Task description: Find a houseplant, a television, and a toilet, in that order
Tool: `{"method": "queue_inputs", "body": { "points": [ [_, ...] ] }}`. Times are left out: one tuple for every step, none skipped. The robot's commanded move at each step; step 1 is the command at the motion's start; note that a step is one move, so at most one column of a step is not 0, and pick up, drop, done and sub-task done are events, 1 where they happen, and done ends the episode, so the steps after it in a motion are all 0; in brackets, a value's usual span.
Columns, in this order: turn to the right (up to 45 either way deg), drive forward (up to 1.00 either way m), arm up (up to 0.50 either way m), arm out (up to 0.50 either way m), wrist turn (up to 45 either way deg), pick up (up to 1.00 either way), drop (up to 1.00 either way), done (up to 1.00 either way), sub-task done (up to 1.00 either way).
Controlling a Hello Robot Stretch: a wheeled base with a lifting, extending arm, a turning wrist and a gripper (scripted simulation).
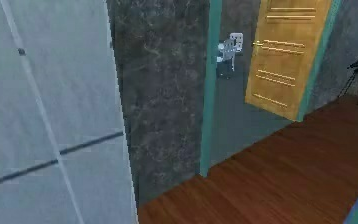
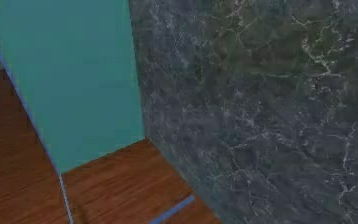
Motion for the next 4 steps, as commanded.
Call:
{"method": "queue_inputs", "body": {
  "points": [
    [45.0, 0.0, 0.0, 0.0, 0.0, 0.0, 0.0, 0.0, 0.0],
    [9.0, 0.0, 0.0, 0.0, 0.0, 0.0, 0.0, 0.0, 0.0],
    [0.0, 0.3, 0.0, 0.0, 0.0, 0.0, 0.0, 0.0, 0.0],
    [-42.0, 0.0, 0.0, 0.0, 0.0, 0.0, 0.0, 0.0, 0.0]
  ]
}}
